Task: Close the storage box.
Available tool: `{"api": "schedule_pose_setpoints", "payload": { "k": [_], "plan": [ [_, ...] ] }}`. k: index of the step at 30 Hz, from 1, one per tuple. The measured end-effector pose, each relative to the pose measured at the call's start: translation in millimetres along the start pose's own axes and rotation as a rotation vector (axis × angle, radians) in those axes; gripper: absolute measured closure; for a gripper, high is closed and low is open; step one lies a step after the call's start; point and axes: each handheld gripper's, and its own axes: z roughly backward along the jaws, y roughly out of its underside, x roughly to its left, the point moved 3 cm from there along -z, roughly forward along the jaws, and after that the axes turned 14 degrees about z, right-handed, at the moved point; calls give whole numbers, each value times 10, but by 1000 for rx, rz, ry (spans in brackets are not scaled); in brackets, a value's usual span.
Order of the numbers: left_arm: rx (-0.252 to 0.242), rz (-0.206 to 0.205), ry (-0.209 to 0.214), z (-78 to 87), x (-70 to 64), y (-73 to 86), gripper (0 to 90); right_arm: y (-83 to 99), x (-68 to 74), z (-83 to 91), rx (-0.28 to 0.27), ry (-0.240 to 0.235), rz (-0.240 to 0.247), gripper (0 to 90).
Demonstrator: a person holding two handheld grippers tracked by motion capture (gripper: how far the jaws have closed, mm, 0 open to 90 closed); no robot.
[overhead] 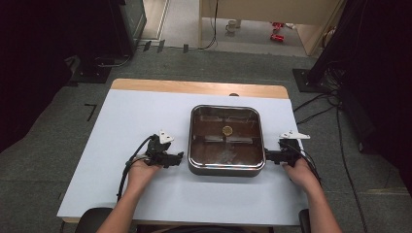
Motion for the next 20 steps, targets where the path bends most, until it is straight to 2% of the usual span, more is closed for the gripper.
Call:
{"api": "schedule_pose_setpoints", "payload": {
  "k": [5,20],
  "plan": [
    [-58,5,4,-3,4,63,176,0,1,0,0,0,0,92],
    [-58,15,-15,-4,7,67,147,0,1,0,2,4,3,96]
  ]
}}
